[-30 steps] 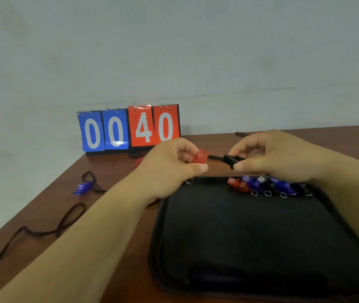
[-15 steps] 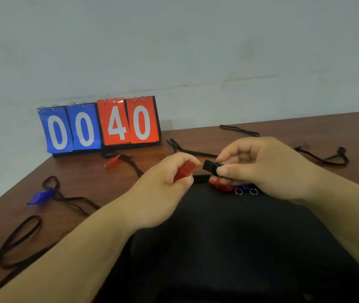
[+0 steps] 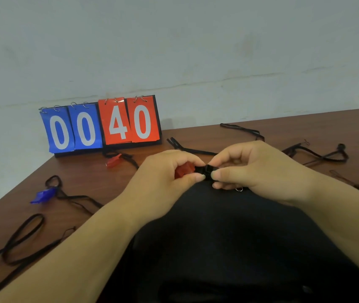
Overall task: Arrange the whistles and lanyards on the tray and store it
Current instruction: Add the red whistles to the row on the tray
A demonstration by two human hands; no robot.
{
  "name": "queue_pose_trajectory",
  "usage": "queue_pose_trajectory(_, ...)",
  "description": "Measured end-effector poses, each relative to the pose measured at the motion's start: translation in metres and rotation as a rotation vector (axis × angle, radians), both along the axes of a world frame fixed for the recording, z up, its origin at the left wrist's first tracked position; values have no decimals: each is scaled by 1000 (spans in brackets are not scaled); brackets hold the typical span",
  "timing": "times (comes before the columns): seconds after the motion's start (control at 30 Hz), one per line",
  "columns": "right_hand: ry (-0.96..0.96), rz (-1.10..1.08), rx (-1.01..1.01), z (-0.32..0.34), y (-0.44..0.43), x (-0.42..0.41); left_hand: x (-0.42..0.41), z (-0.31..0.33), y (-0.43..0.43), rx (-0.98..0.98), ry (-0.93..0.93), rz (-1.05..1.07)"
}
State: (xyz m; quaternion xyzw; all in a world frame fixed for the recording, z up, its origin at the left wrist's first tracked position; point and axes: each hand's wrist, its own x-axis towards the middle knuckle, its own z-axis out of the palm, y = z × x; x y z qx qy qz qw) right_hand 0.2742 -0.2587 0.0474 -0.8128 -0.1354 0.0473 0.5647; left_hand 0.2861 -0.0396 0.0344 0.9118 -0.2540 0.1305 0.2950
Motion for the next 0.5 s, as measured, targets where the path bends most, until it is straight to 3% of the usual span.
queue_pose_trajectory(0.17,-189,-25,-373,-2,-1,0,3,-1,0,107,84,-7)
queue_pose_trajectory(0.4,-172,40,-748,-8,7,0,6,-7,-2,334,180,-63)
queue_pose_trajectory(0.5,-174,47,-810,-10,12,2,10,-8,-4,358,200,-61)
